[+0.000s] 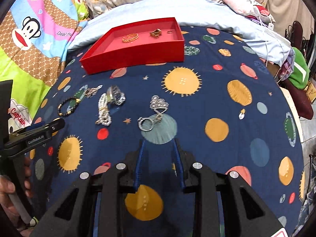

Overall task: Organize jewelry
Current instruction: 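Withdraw both grippers from the tray back toward the jewelry, then grasp the pearl bracelet with the right gripper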

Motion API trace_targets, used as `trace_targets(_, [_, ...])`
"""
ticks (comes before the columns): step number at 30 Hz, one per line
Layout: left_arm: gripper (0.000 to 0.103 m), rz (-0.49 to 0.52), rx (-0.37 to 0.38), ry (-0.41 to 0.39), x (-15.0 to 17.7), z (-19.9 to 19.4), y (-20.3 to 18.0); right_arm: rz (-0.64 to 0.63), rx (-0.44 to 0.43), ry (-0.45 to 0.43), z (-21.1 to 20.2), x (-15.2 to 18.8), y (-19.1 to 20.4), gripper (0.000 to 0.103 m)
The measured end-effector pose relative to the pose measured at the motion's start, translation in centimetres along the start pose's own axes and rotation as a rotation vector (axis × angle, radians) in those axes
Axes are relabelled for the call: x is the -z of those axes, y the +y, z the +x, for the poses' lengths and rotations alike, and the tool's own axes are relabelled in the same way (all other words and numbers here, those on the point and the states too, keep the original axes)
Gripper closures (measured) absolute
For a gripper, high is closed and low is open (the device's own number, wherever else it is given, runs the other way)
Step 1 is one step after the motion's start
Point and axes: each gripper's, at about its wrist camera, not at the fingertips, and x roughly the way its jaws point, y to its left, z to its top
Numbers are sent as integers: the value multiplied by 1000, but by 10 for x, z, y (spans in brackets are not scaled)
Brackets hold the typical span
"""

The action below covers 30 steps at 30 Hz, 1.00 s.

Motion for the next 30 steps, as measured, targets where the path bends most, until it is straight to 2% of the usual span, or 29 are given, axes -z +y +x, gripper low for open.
trace_targets(10, [26,-41,-4,1,-8,-2,12,-35,-106,19,16,-13,35,76])
trace_targets(18, [26,-55,-2,9,-4,-1,20,-83,-130,19,38,-34,67,76])
trace_targets(25, [26,-65,2,25,-2,3,25,-103,-119,48,61,-42,75,76])
trace_targets(27, [26,-63,7,29,-3,4,24,-106,-111,58,65,-39,75,82])
trace_targets(29, [26,-60,11,30,-4,6,23,-117,-107,52,65,-36,75,85])
trace_targets(30, [25,-58,15,30,-4,7,22,-118,-114,55,65,-35,74,90])
